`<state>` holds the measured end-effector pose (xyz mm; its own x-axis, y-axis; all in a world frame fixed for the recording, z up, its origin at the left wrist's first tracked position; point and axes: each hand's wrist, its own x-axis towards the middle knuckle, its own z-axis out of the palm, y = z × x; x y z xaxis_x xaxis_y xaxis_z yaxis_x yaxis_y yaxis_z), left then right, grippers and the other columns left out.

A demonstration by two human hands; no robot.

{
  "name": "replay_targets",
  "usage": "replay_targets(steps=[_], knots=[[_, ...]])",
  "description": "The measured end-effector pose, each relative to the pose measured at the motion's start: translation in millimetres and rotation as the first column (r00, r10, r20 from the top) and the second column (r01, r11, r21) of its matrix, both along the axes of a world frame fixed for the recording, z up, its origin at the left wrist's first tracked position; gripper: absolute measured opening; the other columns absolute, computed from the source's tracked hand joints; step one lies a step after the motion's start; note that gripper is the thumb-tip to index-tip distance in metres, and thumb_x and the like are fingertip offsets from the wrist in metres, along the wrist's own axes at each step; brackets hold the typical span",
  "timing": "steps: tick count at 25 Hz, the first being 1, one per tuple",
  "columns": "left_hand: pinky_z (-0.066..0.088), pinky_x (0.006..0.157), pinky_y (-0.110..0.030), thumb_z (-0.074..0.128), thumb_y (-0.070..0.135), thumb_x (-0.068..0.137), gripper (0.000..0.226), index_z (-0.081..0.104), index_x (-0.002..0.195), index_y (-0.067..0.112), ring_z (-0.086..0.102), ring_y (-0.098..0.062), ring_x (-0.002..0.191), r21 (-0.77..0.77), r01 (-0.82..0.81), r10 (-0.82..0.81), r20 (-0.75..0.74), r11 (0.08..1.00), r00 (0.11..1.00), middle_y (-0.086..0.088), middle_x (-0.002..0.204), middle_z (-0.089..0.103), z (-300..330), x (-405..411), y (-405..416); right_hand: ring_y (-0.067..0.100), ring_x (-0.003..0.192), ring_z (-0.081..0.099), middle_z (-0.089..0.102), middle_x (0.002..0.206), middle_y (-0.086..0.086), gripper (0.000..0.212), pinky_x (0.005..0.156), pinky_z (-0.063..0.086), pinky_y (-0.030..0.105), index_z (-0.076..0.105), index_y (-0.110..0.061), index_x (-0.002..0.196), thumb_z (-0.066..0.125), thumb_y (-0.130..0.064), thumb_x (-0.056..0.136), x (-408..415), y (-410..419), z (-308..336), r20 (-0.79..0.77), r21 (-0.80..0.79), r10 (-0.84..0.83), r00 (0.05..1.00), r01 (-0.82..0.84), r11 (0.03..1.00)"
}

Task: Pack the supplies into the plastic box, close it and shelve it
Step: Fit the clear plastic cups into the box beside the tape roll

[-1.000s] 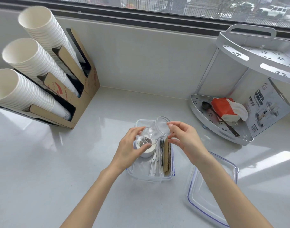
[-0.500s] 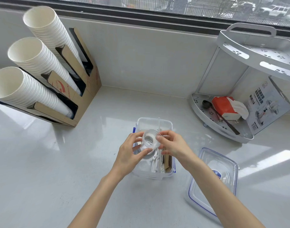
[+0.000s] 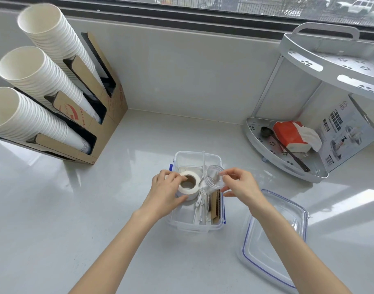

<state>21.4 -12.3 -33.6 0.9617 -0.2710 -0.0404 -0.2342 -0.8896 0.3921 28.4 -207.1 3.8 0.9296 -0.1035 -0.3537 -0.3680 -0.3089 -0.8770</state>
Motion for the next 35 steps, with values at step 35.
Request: replay_targets(steps=[35], knots=[[0.035, 0.080, 0.002, 0.064, 0.036, 0.078, 0.029, 0.061, 0.106, 0.028, 0.052, 0.017, 0.088, -0.539, -0.035, -0.005, -0.073, 0.842, 0.997, 0.020, 0.098, 0.059, 4.9, 0.3, 12.5, 0.009, 0.052, 0.060, 0.063, 0.073, 0.005, 0.023, 0.043, 0.050, 0.012, 0.066, -0.004, 0.102, 0.049, -0.010, 0.087, 6.0, 35.4, -10.3, -0.135, -0.068, 0.161, 0.978, -0.171, 0.983]])
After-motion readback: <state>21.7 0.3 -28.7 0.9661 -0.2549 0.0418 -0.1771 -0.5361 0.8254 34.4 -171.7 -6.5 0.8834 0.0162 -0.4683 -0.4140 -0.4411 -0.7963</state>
